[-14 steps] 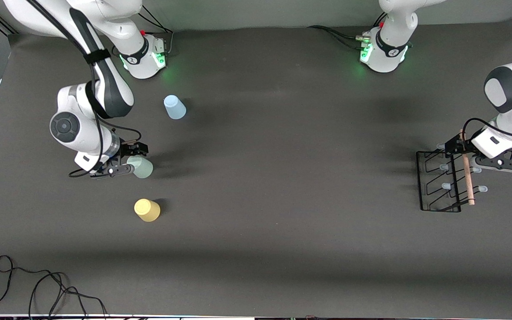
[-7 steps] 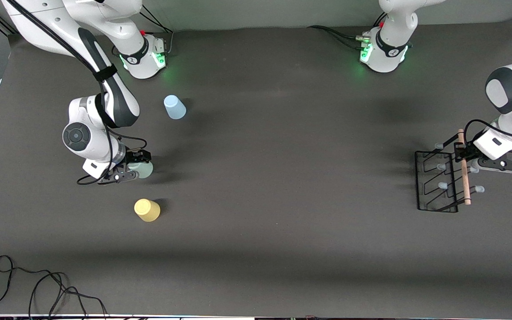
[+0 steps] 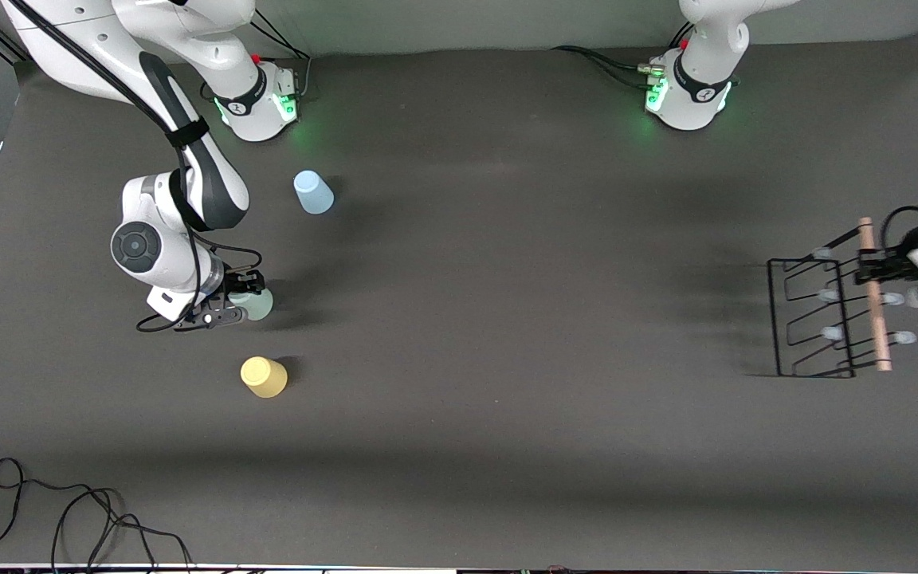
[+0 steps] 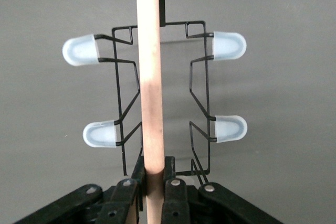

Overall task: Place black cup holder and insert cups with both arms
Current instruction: 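Grasp the rack dowel with the left gripper and carry it toward the middle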

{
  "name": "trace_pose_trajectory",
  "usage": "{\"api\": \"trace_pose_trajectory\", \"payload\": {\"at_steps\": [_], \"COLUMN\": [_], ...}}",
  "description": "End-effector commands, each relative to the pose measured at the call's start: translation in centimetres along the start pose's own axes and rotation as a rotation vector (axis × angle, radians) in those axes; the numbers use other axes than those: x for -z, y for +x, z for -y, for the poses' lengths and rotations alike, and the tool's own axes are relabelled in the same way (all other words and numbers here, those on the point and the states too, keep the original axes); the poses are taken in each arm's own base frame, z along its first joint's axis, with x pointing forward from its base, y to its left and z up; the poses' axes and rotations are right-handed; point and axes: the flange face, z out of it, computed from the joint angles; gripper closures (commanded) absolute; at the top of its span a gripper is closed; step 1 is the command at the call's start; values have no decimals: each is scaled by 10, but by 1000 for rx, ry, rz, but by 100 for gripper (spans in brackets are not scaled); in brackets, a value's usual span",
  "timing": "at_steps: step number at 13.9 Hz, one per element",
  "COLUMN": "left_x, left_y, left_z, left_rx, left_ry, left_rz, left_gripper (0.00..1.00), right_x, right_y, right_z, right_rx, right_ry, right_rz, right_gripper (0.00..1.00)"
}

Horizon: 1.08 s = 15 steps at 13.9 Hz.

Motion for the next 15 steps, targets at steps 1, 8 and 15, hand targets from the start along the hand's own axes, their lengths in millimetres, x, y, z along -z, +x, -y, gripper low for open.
{"api": "trace_pose_trajectory", "payload": {"at_steps": [1, 8, 15], "left_x": [33, 24, -4], "left_y": [9, 42, 17], "left_z": [-16, -271, -575], "left_rx": [68, 178, 205], "left_ry": [-18, -31, -78], "left_rz": [-13, -12, -24], "left_gripper": [100, 100, 100], "right_x": [52, 110, 115], "right_y": [-3, 3, 2], "right_z": [-3, -10, -24], "right_rx": [-6, -20, -33], "right_ry": [-12, -14, -13], "right_rz": [25, 67, 61], "right_gripper": [70, 77, 78]}}
